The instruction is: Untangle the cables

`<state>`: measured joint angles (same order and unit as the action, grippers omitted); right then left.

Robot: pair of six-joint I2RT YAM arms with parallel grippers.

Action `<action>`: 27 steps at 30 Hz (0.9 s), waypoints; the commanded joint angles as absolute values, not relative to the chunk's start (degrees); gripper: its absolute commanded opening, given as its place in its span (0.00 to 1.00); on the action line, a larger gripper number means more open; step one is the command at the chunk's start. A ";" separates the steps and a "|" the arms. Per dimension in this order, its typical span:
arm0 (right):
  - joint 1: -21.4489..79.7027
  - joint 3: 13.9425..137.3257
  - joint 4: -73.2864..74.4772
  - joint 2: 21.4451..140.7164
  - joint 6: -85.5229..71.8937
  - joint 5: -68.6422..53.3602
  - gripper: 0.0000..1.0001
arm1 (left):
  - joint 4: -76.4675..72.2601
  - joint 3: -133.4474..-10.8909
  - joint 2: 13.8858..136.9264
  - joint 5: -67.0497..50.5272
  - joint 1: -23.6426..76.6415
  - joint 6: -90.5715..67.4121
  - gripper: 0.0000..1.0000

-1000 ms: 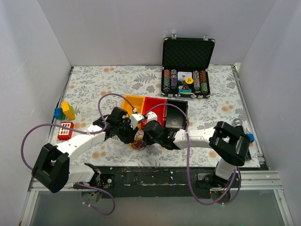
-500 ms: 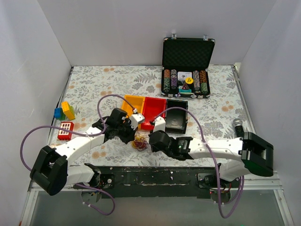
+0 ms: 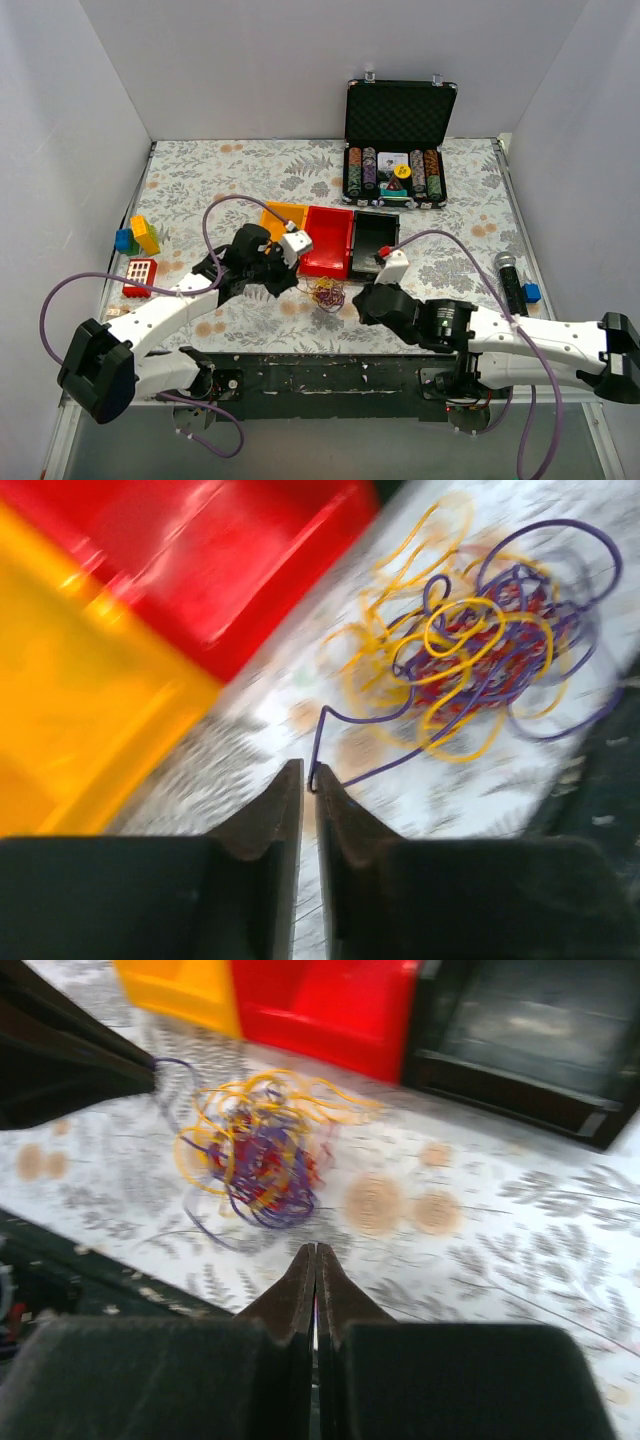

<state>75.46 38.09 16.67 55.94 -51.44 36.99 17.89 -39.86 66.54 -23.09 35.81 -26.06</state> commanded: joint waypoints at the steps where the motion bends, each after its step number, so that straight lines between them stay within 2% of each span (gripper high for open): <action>1: 75.15 36.22 31.03 51.16 -52.30 44.30 0.01 | 25.92 -39.64 65.83 -8.43 32.96 -23.29 0.24; 4: 75.15 35.07 28.22 51.94 -51.59 42.19 0.01 | 28.03 -40.95 65.48 -13.34 32.96 -23.46 0.73; 7: 75.15 34.72 26.20 53.87 -51.42 40.70 0.01 | 29.27 -42.53 65.30 -17.22 32.96 -24.08 0.85; 12: 75.15 34.63 20.67 57.04 -49.23 38.50 0.01 | 29.71 -44.73 66.27 -19.68 32.96 -24.43 0.91; 13: 75.06 34.89 18.65 57.82 -48.44 38.15 0.12 | 29.27 -44.82 66.62 -19.86 32.96 -24.52 0.91; 15: 75.15 35.42 15.57 59.67 -46.94 38.93 0.41 | 28.39 -44.74 67.41 -19.95 32.96 -24.87 0.87; 17: 75.06 36.56 13.28 61.95 -45.89 40.60 0.60 | 27.51 -44.74 68.37 -19.69 32.96 -25.22 0.83; 18: 74.97 37.17 11.88 63.44 -45.01 40.87 0.65 | 27.42 -44.65 68.73 -19.69 32.96 -25.31 0.81; 21: 73.57 39.98 9.58 68.62 -42.81 40.34 0.66 | 27.16 -44.12 68.99 -19.95 32.96 -25.40 0.77; 25: 71.46 43.06 9.31 74.61 -42.98 40.60 0.48 | 26.81 -42.63 67.86 -19.51 32.96 -24.96 0.74; 27: 70.49 43.50 8.71 75.93 -43.07 40.52 0.43 | 26.81 -41.93 66.98 -19.16 32.96 -24.61 0.74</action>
<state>72.10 40.29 12.23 73.95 -43.83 38.83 27.77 -43.18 69.52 -18.72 32.80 -25.10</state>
